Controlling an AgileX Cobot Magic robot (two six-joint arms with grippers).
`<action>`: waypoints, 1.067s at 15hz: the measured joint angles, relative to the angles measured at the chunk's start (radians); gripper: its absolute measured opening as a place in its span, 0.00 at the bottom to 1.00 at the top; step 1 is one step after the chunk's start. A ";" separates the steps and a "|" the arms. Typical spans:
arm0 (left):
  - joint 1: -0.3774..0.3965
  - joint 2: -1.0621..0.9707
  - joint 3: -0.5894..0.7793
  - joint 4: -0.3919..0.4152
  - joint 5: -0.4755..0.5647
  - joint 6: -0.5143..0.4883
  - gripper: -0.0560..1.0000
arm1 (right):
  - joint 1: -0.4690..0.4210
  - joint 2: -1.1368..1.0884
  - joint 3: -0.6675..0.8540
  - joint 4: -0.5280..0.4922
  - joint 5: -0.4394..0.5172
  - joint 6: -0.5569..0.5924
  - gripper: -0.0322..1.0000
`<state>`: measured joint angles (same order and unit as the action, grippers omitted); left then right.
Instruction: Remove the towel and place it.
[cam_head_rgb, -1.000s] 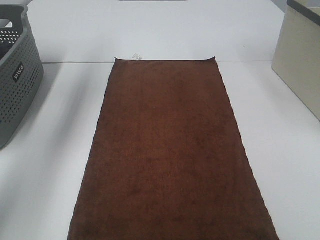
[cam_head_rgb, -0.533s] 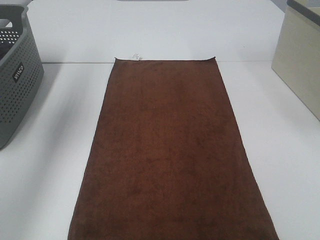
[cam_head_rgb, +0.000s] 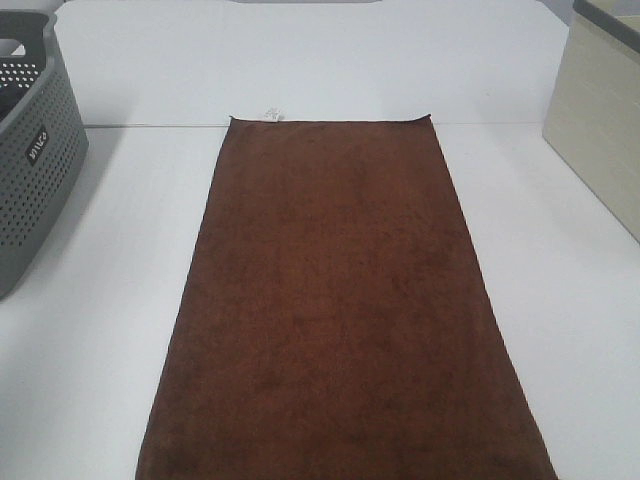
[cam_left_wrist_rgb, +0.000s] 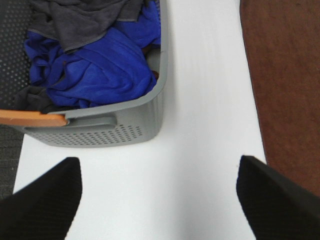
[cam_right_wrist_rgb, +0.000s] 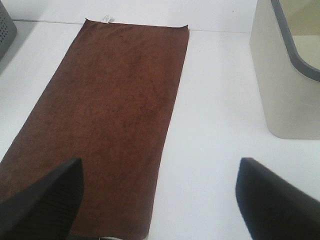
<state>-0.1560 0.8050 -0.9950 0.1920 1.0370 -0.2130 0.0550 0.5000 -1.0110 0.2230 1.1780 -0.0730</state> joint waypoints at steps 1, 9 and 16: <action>0.000 -0.118 0.073 0.020 0.000 -0.001 0.79 | 0.000 -0.089 0.045 0.000 0.004 0.000 0.80; 0.000 -0.809 0.338 -0.008 0.125 0.074 0.79 | 0.000 -0.478 0.376 -0.022 0.023 -0.011 0.80; 0.000 -0.809 0.498 -0.192 0.019 0.213 0.79 | 0.000 -0.504 0.509 -0.065 -0.102 -0.028 0.80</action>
<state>-0.1560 -0.0040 -0.4970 0.0000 1.0560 0.0000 0.0550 -0.0040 -0.5020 0.1580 1.0760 -0.1010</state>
